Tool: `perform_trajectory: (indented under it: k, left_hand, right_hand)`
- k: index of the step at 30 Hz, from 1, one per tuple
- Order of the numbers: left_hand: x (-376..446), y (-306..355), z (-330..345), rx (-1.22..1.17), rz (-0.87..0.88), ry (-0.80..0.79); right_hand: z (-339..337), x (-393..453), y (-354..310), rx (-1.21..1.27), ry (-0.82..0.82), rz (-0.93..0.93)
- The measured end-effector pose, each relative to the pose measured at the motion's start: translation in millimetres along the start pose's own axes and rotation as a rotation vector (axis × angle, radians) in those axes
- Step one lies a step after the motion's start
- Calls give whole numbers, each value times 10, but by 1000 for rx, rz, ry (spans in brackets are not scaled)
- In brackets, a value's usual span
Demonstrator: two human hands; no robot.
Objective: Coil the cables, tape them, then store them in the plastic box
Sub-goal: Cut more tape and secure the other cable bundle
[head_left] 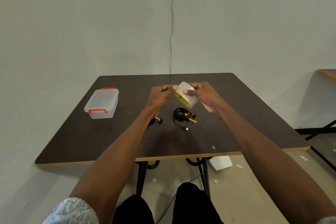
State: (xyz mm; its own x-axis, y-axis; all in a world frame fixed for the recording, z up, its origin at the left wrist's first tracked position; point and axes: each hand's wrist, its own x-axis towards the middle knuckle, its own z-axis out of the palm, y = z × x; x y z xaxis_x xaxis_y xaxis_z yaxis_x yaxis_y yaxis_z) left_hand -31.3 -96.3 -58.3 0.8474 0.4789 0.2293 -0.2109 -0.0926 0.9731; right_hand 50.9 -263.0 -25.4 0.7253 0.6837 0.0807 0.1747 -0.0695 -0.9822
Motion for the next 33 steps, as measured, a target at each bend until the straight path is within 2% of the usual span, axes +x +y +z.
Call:
perform_trajectory:
  k: [2, 6, 12, 19, 25, 29, 33]
  left_hand:
    - [-17, -10, 34, 15, 51, -13]
    - [-10, -57, 132, 39, 104, 65]
    - [-1, -150, 252, 83, 71, 169]
    - [-28, -236, 424, 315, 131, 275]
    - [-49, -302, 549, 325, 93, 320]
    - [-81, -320, 651, 465, 102, 271]
    - [-60, -376, 644, 414, 65, 239]
  right_hand:
    - [7, 6, -48, -71, 10, 2]
    - [2, 17, -70, -106, 20, 14]
    - [-7, 26, -34, -229, 3, 17]
    - [-58, 63, 18, -282, 18, 14]
    - [-127, 138, 71, -358, 23, 47]
    - [-130, 155, 135, -416, 41, 52]
    - [-188, 176, 212, -423, 64, 69]
